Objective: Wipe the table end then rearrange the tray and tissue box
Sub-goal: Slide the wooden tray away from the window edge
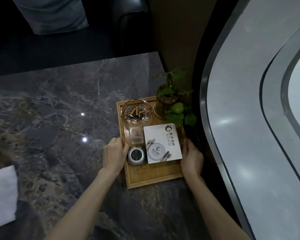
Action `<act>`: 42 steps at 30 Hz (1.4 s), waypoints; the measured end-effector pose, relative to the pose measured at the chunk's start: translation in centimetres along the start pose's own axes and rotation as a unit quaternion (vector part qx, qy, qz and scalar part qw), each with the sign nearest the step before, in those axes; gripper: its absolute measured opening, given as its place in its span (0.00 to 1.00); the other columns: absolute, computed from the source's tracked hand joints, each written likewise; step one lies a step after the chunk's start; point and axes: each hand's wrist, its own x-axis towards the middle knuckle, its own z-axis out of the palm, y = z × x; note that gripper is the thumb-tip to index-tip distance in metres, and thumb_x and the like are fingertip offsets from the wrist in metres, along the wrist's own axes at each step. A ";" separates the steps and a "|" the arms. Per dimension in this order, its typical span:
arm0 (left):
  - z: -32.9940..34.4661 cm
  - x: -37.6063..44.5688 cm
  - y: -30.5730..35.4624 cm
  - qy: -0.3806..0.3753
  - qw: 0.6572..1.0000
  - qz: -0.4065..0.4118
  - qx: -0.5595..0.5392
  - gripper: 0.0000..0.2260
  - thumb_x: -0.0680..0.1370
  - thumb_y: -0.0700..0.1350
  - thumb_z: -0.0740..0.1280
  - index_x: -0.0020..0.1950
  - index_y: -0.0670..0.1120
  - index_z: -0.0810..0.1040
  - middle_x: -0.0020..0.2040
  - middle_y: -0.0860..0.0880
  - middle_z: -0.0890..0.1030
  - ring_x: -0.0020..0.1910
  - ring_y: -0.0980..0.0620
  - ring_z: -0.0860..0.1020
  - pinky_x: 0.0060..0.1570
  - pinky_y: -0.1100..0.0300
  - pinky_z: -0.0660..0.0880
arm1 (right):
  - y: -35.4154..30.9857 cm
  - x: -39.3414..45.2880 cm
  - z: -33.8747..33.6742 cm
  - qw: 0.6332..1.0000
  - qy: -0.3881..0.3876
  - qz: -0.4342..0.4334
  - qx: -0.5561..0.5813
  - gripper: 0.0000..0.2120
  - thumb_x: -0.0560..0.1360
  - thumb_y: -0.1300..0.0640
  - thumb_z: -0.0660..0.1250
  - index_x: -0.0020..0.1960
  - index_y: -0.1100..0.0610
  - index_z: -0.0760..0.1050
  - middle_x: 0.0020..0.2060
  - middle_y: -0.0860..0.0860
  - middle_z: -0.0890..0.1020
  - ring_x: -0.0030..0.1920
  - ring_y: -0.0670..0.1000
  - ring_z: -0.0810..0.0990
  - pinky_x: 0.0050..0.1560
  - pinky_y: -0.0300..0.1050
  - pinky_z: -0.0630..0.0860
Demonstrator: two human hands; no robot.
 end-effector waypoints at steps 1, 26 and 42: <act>-0.1 0.0 0.0 0.002 1.000 0.006 0.001 0.09 0.76 0.42 0.63 0.39 0.37 0.74 0.39 0.37 0.78 0.35 0.40 0.76 0.35 0.52 0.69 | 0.0 0.0 -0.1 1.000 0.003 -0.009 -0.006 0.13 0.79 0.60 0.57 0.59 0.63 0.75 0.48 0.64 0.82 0.47 0.62 0.81 0.43 0.44 0.71; -5.0 -2.2 -4.9 0.095 0.990 -0.026 -0.101 0.10 0.77 0.40 0.62 0.35 0.43 0.69 0.34 0.47 0.70 0.31 0.50 0.68 0.29 0.68 0.58 | -5.6 -2.6 1.8 0.992 0.028 -0.118 -0.018 0.11 0.76 0.67 0.61 0.56 0.69 0.76 0.49 0.67 0.81 0.51 0.66 0.77 0.51 0.54 0.74; -10.9 -6.8 -18.1 0.125 0.988 -0.074 -0.048 0.07 0.74 0.36 0.66 0.36 0.36 0.73 0.35 0.36 0.76 0.33 0.37 0.75 0.32 0.52 0.65 | -13.6 -11.6 10.3 0.989 -0.009 -0.148 0.020 0.12 0.75 0.62 0.59 0.52 0.66 0.78 0.46 0.63 0.82 0.49 0.63 0.77 0.52 0.54 0.72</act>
